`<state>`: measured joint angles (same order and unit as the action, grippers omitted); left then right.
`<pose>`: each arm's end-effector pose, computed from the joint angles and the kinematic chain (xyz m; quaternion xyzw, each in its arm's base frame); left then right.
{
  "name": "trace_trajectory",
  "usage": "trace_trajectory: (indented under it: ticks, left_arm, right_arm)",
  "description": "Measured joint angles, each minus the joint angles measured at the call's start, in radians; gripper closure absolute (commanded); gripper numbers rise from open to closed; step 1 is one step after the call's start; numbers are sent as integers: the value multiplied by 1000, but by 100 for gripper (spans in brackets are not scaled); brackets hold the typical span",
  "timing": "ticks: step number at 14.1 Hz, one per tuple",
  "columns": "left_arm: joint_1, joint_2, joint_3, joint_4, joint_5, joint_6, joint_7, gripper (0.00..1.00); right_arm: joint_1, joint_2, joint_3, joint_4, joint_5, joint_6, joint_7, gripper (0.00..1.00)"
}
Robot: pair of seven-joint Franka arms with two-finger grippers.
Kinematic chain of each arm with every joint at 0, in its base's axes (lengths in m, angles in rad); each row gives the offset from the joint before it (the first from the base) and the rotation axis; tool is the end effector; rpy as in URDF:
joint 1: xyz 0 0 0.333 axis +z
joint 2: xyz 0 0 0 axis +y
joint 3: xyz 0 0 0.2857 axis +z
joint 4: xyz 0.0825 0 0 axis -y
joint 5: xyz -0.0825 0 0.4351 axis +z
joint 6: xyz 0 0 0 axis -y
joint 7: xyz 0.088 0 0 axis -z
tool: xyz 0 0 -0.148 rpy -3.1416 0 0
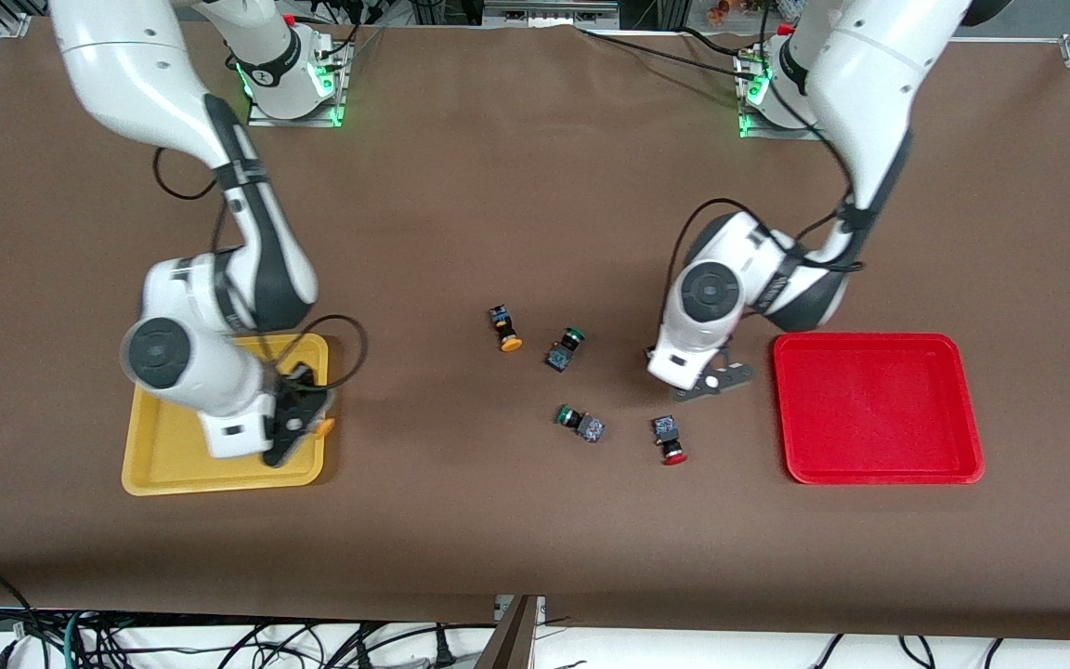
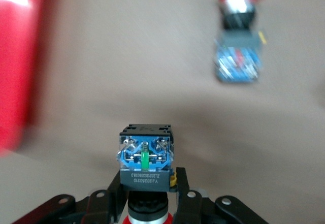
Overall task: Place red and yellow buttons in trays
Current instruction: 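Carry the yellow button into the yellow tray while the left gripper carries red into red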
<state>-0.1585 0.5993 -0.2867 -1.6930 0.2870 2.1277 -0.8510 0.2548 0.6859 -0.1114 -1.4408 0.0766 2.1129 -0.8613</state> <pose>0.6233 -0.2689 0.1507 -0.9879 -0.1360 0.0315 0.0673 0.7345 0.1214 0.1955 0.8801 0.4748 -0.0052 0.0008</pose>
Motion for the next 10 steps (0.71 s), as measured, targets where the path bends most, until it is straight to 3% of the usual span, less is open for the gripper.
trace_trajectory:
  ticks: [2, 4, 6, 7, 8, 10]
  left_arm:
    - [91, -51, 1, 0, 0, -34, 169, 88]
    - [166, -67, 4, -1, 0, -46, 319, 87]
    - [225, -63, 7, -5, 0, -46, 465, 84]
    - [254, -58, 9, -7, 0, -45, 539, 83]
    - [281, -48, 10, -10, 0, -41, 602, 82]
    - [326, -7, 12, -21, 0, 1, 695, 73]
  right_arm:
    - [-67, 8, -4, -41, 0, 32, -46, 87]
    - [-107, 25, -5, -73, 0, 79, -83, 70]
    - [-134, 47, -5, -83, 2, 121, -125, 40]
    - [-144, 57, -5, -83, 9, 131, -132, 9]
    - [-149, 65, -5, -83, 24, 136, -134, 0]
    - [-150, 67, -3, -83, 56, 137, -130, 0]
